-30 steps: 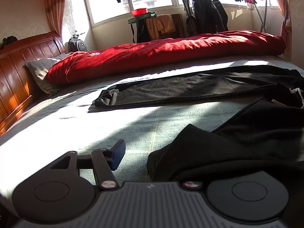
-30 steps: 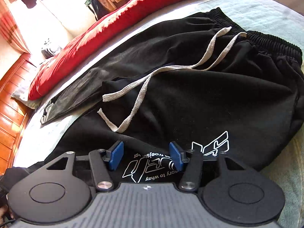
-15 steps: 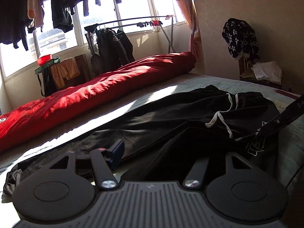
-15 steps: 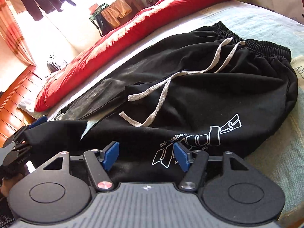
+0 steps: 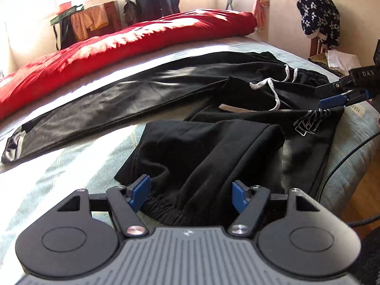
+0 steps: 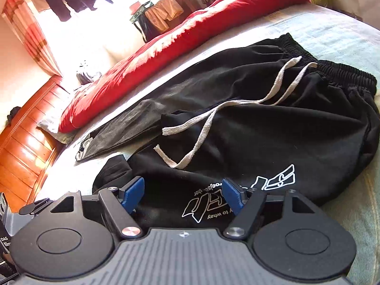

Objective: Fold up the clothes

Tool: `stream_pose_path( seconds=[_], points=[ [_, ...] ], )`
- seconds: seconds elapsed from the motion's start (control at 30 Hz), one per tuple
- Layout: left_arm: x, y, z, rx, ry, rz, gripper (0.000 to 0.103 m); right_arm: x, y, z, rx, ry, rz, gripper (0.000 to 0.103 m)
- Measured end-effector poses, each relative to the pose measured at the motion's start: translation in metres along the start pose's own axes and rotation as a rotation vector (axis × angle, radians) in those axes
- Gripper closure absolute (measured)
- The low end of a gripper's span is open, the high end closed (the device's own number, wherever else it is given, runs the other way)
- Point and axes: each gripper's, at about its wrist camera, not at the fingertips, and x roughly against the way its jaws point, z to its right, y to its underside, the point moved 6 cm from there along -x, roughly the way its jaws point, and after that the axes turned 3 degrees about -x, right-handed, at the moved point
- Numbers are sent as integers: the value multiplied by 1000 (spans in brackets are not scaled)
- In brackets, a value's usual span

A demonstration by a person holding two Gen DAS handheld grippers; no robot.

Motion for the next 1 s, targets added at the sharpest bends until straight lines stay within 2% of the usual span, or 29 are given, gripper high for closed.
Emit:
stream_pose_path(
  seconds=[0.03, 0.17, 0.23, 0.43, 0.5, 0.63, 0.77, 0.9, 1.0],
  points=[
    [3, 3, -6, 53, -3, -15, 32, -4, -2, -1, 8, -21, -12, 27],
    [6, 18, -30, 379, 55, -61, 32, -19, -9, -6, 45, -80, -64, 25],
    [8, 25, -34, 518, 124, -52, 32, -24, -13, -8, 60, -102, -79, 23],
    [2, 56, -48, 947, 349, -19, 22, -37, -18, -13, 79, -160, -123, 23],
    [-6, 66, -51, 1054, 403, -11, 19, -39, -17, -15, 94, -165, -139, 23],
    [-31, 80, -52, 1183, 457, -29, 19, -40, -18, -14, 99, -162, -154, 23],
    [-52, 74, -50, 1239, 539, 4, 18, -37, -19, -9, 99, -145, -160, 22],
    [-53, 64, -52, 1231, 521, 53, 18, -33, -19, -4, 95, -124, -159, 22],
    [-39, 54, -53, 1211, 511, 125, 18, -30, -19, 1, 89, -104, -160, 21]
  ],
)
